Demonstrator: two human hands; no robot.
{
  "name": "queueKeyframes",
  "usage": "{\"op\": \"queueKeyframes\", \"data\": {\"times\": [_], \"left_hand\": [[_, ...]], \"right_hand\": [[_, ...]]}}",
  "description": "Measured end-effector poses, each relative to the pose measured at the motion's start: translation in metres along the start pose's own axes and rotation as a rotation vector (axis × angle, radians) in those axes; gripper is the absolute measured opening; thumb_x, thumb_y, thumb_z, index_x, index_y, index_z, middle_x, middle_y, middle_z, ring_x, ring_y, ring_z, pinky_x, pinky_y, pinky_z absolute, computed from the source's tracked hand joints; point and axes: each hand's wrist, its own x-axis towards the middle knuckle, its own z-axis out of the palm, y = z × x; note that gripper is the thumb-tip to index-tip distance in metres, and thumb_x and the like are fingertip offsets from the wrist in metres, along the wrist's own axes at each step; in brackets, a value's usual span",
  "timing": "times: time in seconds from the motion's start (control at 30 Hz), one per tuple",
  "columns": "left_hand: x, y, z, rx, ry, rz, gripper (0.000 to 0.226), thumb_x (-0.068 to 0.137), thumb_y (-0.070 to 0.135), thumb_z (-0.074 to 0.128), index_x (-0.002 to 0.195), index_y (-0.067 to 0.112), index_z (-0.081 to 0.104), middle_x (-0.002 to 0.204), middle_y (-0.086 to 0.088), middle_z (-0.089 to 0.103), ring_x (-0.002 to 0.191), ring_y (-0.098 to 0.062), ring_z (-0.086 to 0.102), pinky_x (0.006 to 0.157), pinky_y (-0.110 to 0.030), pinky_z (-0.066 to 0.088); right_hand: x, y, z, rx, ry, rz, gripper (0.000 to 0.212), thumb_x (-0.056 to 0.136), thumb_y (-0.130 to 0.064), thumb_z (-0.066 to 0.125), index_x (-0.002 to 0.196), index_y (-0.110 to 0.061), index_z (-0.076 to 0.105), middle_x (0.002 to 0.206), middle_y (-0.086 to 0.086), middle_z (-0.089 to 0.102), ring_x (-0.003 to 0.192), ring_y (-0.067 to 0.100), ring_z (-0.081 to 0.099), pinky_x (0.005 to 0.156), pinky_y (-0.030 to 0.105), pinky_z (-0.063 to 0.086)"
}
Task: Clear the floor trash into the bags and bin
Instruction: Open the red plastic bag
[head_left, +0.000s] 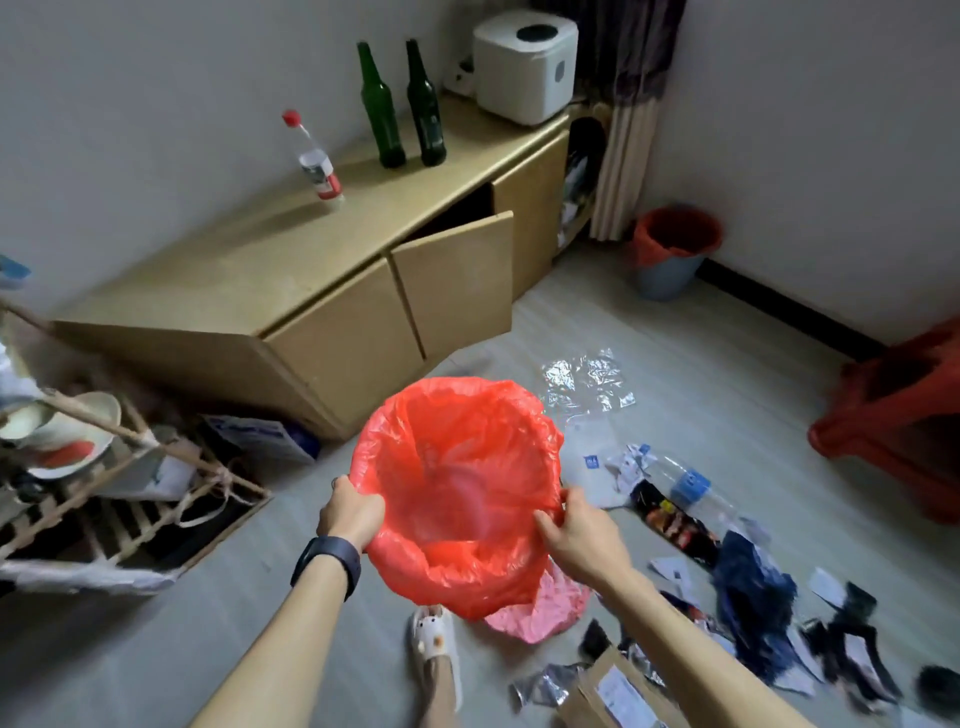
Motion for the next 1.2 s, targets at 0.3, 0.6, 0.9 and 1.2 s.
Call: {"op": "queueKeyframes", "data": {"times": [0.3,0.6,0.9,1.2], "left_hand": [[0.221,0.005,0.026,0.129,-0.03,-0.007,0.049,0.086,0.007,0.048,0.134,0.013,0.039,0.12,-0.025,0.058,0.11,-0.045,0.053,0.086,-0.044,0.042],[0.365,-0.041,0.15,0.071,-0.001,-0.066,0.042,0.089,0.008,0.049,0.13,0.007,0.038,0.118,-0.03,0.058,0.104,-0.048,0.056,0.086,-0.046,0.045],[0.452,-0.095,0.341,-0.325,-0.056,-0.137,0.055,0.089,0.002,0.046,0.142,0.003,0.031,0.131,-0.025,0.054,0.113,-0.042,0.056,0.099,-0.05,0.047],[0.497,-0.097,0.407,-0.432,-0.153,0.123,0.068,0.082,0.053,0.055,0.138,0.016,0.04,0.127,-0.007,0.059,0.111,-0.035,0.061,0.096,-0.045,0.047]], "right_hand": [[0.152,-0.045,0.136,-0.12,-0.212,0.168,0.049,0.09,-0.047,0.042,0.127,-0.015,0.044,0.113,0.008,0.07,0.102,0.031,0.065,0.082,0.04,0.052],[0.275,0.021,0.253,-0.21,-0.255,0.266,0.042,0.096,-0.041,0.039,0.124,-0.01,0.045,0.125,0.016,0.059,0.112,0.034,0.058,0.089,0.04,0.049],[0.402,0.151,0.375,-0.312,-0.214,0.277,0.041,0.095,-0.037,0.041,0.125,-0.009,0.045,0.131,0.018,0.052,0.119,0.036,0.05,0.095,0.04,0.044],[0.502,0.211,0.423,-0.343,-0.149,0.237,0.062,0.091,-0.031,0.046,0.149,-0.023,0.026,0.156,0.015,0.023,0.12,0.041,0.045,0.101,0.041,0.039]]}}
